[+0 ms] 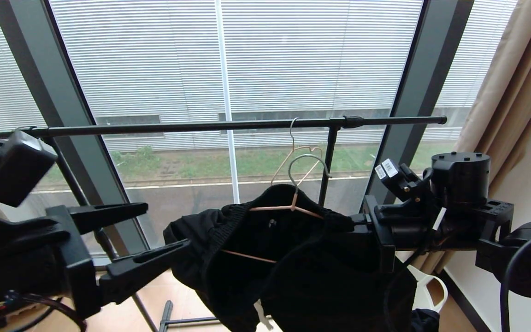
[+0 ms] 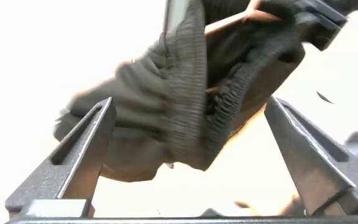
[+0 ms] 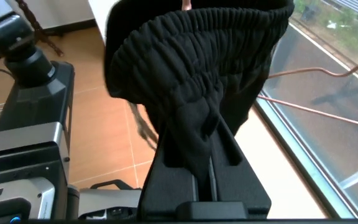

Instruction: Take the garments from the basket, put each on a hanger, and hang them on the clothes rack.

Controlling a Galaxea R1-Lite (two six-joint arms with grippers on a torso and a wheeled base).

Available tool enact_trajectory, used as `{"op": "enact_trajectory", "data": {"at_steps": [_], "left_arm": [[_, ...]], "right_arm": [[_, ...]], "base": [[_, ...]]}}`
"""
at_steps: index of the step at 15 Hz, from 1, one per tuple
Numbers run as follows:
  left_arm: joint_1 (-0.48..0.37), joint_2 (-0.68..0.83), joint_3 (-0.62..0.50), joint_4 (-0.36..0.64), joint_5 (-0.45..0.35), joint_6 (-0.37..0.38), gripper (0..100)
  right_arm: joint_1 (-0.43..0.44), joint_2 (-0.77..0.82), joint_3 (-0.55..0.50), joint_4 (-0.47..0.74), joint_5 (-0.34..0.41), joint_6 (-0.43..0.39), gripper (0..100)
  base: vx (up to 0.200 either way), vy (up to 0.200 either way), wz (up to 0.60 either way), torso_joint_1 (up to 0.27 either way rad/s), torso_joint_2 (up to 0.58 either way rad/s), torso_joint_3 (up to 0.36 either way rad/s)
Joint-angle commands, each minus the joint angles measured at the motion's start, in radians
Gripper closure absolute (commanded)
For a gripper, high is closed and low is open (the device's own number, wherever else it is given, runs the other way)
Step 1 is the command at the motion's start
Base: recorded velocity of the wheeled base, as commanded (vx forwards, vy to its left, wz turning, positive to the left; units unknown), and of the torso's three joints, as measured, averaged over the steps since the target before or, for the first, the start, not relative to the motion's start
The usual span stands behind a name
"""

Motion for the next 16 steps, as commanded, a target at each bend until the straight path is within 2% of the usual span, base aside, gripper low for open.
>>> {"op": "enact_trajectory", "data": {"at_steps": [1,3,4,7,10,13,16], "left_arm": [[0.137,-0.044,-0.081,0.071,-0.098,0.141,0],[0.166,0.027,-0.081,0.071,-0.174,0.236,0],[0.168,0.062,-0.080,0.071,-0.186,0.283,0],[0.179,0.203,-0.072,0.074,-0.258,0.500,0],[0.199,0.297,-0.078,0.071,-0.350,0.630,0],[0.199,0.363,-0.098,0.068,-0.355,0.682,0],[0.194,0.390,-0.121,0.068,-0.390,0.682,0]], "right_arm": [[-0.006,0.013,0.003,0.001,0.004,-0.006,100],[-0.006,0.018,0.015,0.001,0.009,-0.055,100],[-0.006,0.018,0.020,0.003,0.015,-0.070,100],[-0.006,0.004,0.028,0.001,0.039,-0.079,100],[-0.006,-0.011,0.043,0.001,0.045,-0.107,100],[-0.006,-0.030,0.054,0.001,0.082,-0.115,100],[-0.006,-0.030,0.058,0.001,0.085,-0.121,100]], "base": [[0.000,0.000,0.00,0.000,0.00,0.000],[0.000,0.000,0.00,0.000,0.00,0.000],[0.000,0.000,0.00,0.000,0.00,0.000],[0.000,0.000,0.00,0.000,0.00,0.000],[0.000,0.000,0.00,0.000,0.00,0.000],[0.000,0.000,0.00,0.000,0.00,0.000],[0.000,0.000,0.00,0.000,0.00,0.000]]}}
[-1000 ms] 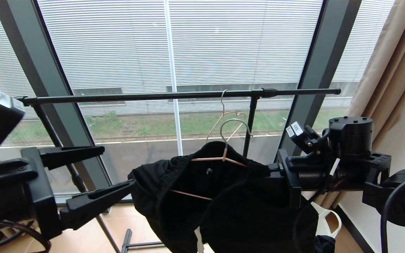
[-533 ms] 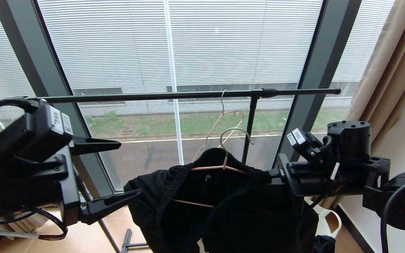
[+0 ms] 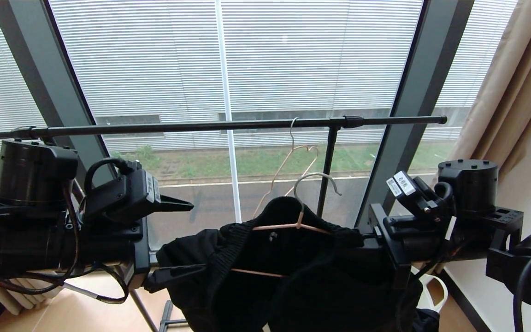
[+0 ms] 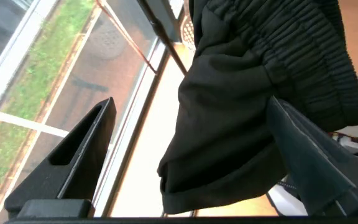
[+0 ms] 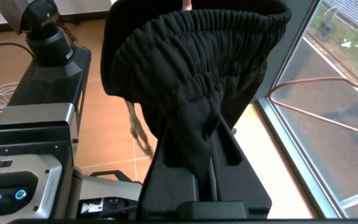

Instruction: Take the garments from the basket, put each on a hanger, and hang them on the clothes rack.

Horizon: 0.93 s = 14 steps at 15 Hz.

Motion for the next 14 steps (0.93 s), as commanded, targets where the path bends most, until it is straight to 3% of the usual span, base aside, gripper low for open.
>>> {"op": "enact_trajectory", "data": {"at_steps": [1,14], "left_arm": [[-0.003,0.038,-0.016,0.000,-0.009,-0.001,0],[-0.089,0.138,-0.093,0.000,-0.007,-0.007,0]], "right_arm": [[0.002,-0.003,0.006,0.000,0.001,-0.007,100],[0.054,-0.013,0.023,0.000,0.030,-0.030,100]], "base": [[0.000,0.000,0.00,0.000,0.00,0.000],[0.000,0.000,0.00,0.000,0.00,0.000]]}}
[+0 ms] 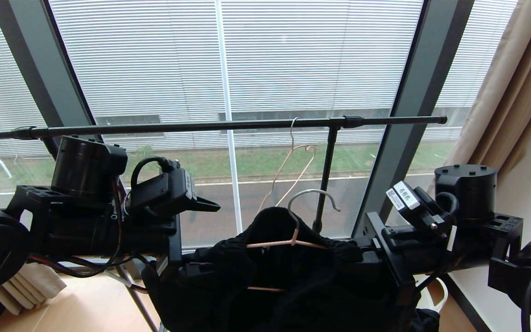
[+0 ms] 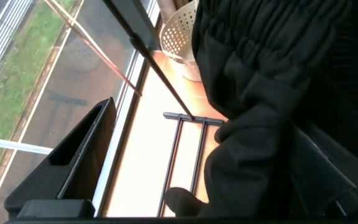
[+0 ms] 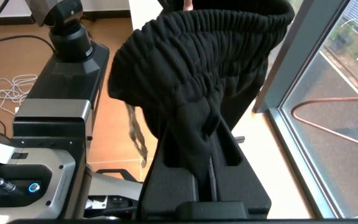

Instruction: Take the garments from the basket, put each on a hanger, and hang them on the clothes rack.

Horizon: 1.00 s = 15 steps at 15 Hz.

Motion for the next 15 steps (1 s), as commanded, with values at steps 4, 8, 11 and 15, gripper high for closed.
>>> {"op": "enact_trajectory", "data": {"at_steps": [4,8,11,15], "left_arm": [[-0.022,0.046,-0.013,-0.001,0.000,0.000,0],[-0.036,0.053,-0.011,-0.001,0.000,-0.004,0],[-0.039,0.052,-0.011,-0.001,0.000,-0.004,100],[-0.043,0.036,-0.004,-0.001,0.000,-0.001,100]], "right_arm": [[0.005,-0.002,-0.001,-0.002,0.023,0.000,100],[0.005,0.001,0.019,-0.081,0.033,0.003,100],[0.005,0.003,0.017,-0.081,0.033,0.003,100],[0.005,0.014,0.014,-0.084,0.033,0.003,100]], "base": [[0.000,0.000,0.00,0.000,0.00,0.000],[0.000,0.000,0.00,0.000,0.00,0.000],[0.000,0.000,0.00,0.000,0.00,0.000],[0.000,0.000,0.00,0.000,0.00,0.000]]}}
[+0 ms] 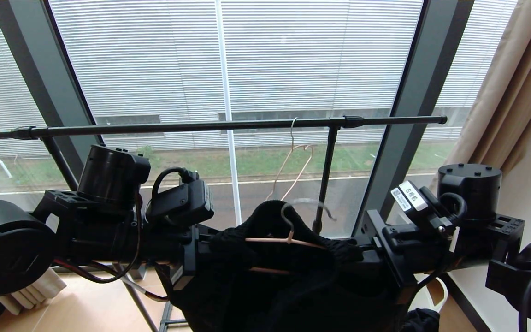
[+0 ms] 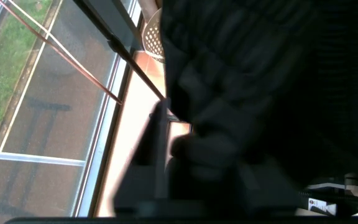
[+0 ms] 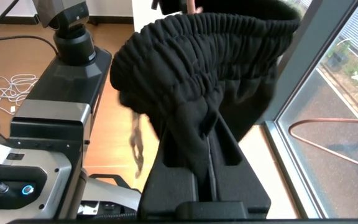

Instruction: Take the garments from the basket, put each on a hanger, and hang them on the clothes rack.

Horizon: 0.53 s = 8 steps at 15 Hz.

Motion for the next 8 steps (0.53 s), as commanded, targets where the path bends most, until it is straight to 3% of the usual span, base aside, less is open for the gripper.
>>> {"op": "enact_trajectory", "data": {"at_steps": [1,8], "left_arm": [[0.000,-0.011,0.002,0.000,0.001,0.000,100],[0.006,-0.032,0.003,0.003,0.001,-0.004,100]], "right_arm": [[-0.001,0.010,0.001,-0.004,0.002,-0.002,100],[-0.010,0.019,0.001,-0.009,-0.008,-0.002,100]], "base": [[0.000,0.000,0.00,0.000,0.00,0.000],[0.000,0.000,0.00,0.000,0.00,0.000]]}}
